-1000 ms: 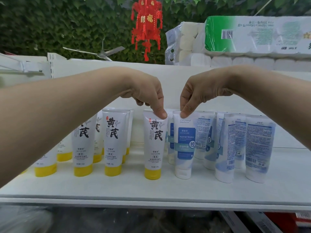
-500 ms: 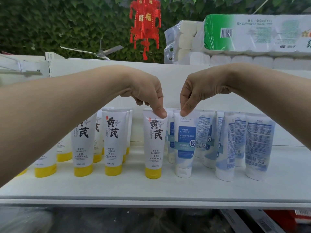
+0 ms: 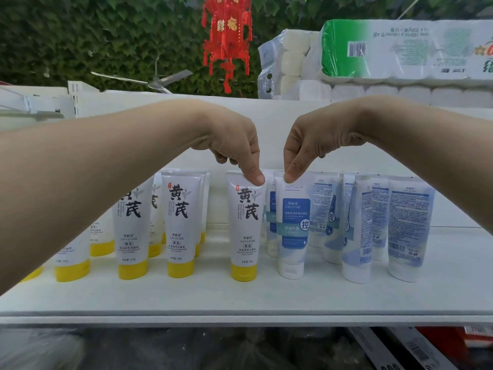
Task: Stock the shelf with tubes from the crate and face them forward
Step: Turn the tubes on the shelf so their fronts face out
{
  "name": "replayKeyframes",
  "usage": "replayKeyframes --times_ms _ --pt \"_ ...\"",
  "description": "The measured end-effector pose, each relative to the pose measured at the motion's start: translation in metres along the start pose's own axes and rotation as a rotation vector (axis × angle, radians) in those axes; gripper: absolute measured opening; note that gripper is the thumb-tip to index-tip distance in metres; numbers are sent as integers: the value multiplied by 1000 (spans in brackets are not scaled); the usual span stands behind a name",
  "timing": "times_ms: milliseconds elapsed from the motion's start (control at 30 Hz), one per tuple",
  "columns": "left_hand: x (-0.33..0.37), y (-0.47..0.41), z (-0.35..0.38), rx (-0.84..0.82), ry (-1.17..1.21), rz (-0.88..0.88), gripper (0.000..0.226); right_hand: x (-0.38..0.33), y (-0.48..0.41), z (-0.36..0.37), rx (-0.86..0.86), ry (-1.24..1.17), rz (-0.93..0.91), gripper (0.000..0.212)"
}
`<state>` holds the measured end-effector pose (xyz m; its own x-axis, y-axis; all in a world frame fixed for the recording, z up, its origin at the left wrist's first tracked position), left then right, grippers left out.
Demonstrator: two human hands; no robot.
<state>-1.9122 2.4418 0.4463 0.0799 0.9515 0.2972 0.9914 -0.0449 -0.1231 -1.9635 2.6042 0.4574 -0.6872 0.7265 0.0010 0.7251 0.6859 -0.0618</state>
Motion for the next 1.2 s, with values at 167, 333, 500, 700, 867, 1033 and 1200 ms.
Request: replayKeyframes --times_ms 167,333,500,700,867,1033,1200 --pt "-4 -3 -1 -35 23 3 23 2 -1 0 -6 3 2 17" --pt "-5 -4 -3 -44 41 -15 21 3 -3 -2 -6 0 9 17" --pt "1 -8 -18 53 72 -27 41 10 0 -18 73 -20 44 25" --pt "16 -23 -34 146 87 20 26 27 3 -38 140 -14 150 31" --pt "27 -43 -33 125 101 84 24 46 6 -42 141 -29 211 35" --pt "41 -64 -27 111 123 111 28 72 8 -45 153 -36 226 36" --pt "60 -87 -24 119 113 88 27 106 6 -53 147 -9 196 36"
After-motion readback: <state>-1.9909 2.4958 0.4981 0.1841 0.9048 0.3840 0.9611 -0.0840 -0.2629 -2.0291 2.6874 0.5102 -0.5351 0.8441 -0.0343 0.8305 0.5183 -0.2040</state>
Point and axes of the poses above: each hand's wrist, its own y-axis away from the middle knuckle, its own z-axis out of the palm, x = y × z, the point moved 1 cm from there along -y, towards the middle knuckle, and after that the axes turned 5 degrees about y, right-handed, at the moved point
